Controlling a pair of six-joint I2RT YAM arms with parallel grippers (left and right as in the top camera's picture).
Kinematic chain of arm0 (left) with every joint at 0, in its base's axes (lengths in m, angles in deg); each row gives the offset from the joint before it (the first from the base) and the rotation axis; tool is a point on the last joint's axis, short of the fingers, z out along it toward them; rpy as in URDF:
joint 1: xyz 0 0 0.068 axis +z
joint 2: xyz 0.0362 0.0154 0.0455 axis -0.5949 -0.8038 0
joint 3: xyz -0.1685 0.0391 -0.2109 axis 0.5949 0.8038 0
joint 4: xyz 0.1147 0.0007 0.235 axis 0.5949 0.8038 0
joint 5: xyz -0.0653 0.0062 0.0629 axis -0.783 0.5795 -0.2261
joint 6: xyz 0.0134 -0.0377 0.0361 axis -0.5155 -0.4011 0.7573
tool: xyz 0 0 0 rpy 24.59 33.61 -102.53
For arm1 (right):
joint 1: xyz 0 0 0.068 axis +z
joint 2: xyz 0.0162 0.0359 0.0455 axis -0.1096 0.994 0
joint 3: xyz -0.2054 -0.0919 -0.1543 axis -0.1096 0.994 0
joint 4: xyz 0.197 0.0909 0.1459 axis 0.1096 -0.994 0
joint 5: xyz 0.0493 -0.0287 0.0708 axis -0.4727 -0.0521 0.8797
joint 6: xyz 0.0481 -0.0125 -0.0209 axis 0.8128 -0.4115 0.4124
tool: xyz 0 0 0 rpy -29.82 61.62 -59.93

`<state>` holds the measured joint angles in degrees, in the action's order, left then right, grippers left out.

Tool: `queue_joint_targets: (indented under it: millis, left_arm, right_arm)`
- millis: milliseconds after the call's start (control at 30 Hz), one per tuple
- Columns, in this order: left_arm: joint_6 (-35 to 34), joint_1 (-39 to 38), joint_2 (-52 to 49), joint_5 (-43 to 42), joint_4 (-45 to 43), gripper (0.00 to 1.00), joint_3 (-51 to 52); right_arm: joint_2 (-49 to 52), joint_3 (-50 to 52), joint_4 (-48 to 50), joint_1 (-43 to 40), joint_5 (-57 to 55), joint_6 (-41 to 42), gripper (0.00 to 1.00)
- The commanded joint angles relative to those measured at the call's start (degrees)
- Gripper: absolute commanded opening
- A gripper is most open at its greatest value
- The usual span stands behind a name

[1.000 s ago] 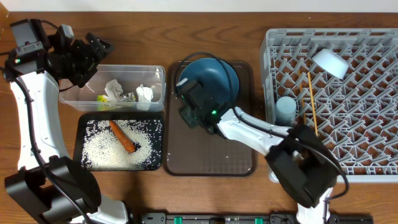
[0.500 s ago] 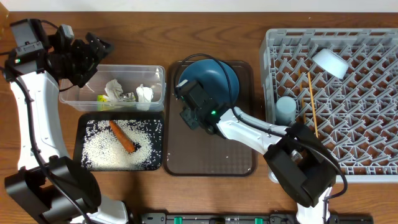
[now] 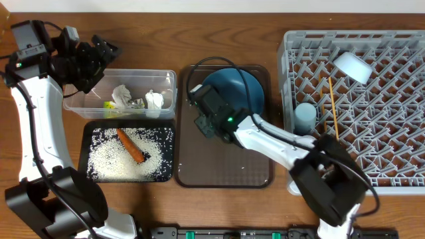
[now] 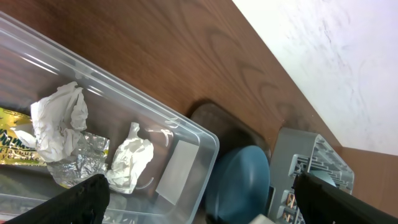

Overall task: Sort waste into correct bins and load items into the dishwasher rack
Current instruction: 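Lift the blue plate and carry it right into the rack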

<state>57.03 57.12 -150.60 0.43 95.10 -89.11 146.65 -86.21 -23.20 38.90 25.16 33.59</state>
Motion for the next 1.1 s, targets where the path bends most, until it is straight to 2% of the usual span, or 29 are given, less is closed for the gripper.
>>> queue_joint_targets:
  millis: [0, 167, 333, 500, 600, 800, 900, 1067]
  left_arm:
    - [-0.07, 0.31, -0.39, 0.68, 0.17, 0.96, 0.37]
    - [-0.09, 0.31, -0.39, 0.68, 0.17, 0.96, 0.39]
    - [-0.09, 0.31, -0.39, 0.68, 0.15, 0.96, 0.39]
    - [-0.07, 0.31, -0.39, 0.68, 0.17, 0.96, 0.39]
    - [-0.09, 0.31, -0.39, 0.68, 0.15, 0.96, 0.39]
    - [-0.07, 0.31, -0.39, 0.68, 0.15, 0.96, 0.39]
    - [-0.09, 0.31, -0.39, 0.68, 0.17, 0.96, 0.39]
    - [-0.09, 0.31, -0.39, 0.68, 0.15, 0.96, 0.39]
  right_arm:
    - [-6.73, -0.07, -1.64, 0.63, 0.70, 0.76, 0.01]
    - [-16.72, -0.07, -6.73, 0.59, 0.72, 5.64, 0.01]
    - [-28.81, -0.07, -17.31, -0.09, 4.11, 12.24, 0.01]
    - [-42.51, -0.07, -28.96, -4.79, 6.80, 12.81, 0.01]
    - [-51.36, -0.07, -31.93, -10.67, 11.15, 12.81, 0.01]
    - [-67.52, -0.07, -32.13, -29.51, 22.21, 14.95, 0.01]
    - [-72.41, -0.07, -32.13, -38.40, 27.32, 15.72, 0.01]
    - [-74.62, -0.07, -31.93, -48.37, 29.53, 22.03, 0.01]
